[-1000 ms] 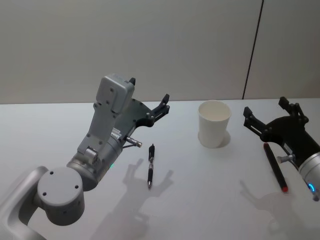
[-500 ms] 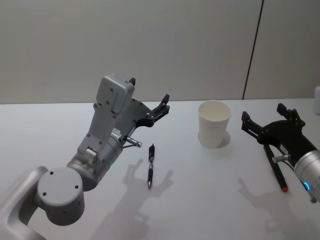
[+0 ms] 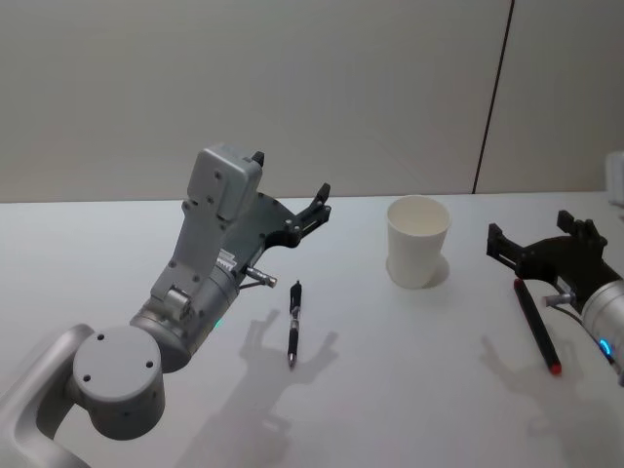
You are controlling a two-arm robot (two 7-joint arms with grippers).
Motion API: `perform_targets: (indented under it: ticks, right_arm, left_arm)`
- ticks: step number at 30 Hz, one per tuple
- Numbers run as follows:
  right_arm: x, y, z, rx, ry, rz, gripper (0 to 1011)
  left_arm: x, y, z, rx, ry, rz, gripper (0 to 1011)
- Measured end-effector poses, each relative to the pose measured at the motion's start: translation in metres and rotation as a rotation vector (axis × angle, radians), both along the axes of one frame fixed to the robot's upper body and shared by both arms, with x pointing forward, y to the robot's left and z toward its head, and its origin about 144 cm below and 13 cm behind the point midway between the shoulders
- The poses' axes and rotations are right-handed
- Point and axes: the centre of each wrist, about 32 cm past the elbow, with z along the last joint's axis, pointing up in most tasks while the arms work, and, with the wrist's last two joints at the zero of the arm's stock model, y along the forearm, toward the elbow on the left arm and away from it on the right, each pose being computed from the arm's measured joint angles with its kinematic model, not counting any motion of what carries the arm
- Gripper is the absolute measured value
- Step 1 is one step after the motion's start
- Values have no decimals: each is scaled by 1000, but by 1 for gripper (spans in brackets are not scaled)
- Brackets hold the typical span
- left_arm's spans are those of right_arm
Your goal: Place the pen into the pen holder.
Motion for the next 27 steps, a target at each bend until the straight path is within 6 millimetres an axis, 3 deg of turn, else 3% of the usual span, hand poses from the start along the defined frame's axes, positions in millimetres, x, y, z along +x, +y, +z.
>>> perform_targets:
  ticks: [27]
  right_arm:
    - [27,-12,6,-101,255,-84,1002]
  left_arm:
    - [0,0,0,0,0,0,1003]
